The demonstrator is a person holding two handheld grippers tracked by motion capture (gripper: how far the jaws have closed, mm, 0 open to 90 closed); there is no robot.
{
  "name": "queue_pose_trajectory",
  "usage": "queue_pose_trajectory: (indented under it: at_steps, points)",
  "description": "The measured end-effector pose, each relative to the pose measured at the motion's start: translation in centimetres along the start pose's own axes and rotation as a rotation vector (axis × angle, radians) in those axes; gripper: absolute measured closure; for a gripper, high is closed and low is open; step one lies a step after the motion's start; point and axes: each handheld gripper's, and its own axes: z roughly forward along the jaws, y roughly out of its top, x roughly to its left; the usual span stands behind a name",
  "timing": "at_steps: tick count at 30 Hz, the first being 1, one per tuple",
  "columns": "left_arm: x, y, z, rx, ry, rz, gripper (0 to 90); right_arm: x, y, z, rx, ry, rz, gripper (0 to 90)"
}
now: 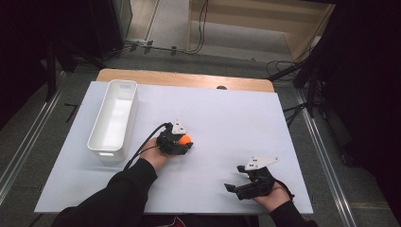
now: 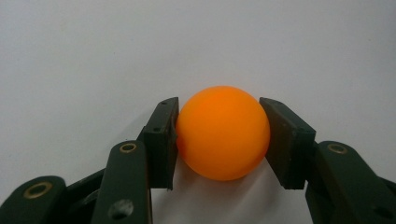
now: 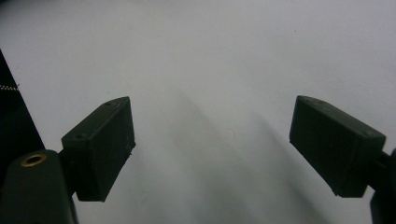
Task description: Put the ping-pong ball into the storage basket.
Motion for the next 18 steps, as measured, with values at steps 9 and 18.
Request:
queue_pose_trajectory:
  at_steps: [9, 18]
  points:
    - [-0.2, 0.1, -0.2, 0.006, -0.023, 0.001, 50.5, 0.0, 0.0, 0.0, -0.001, -0.004, -0.001, 12.9]
    - [-0.6, 0.6, -1.1, -0.003, -0.052, 0.003, 50.5, 0.0, 0.0, -0.1, -0.003, -0.003, 0.002, 12.9]
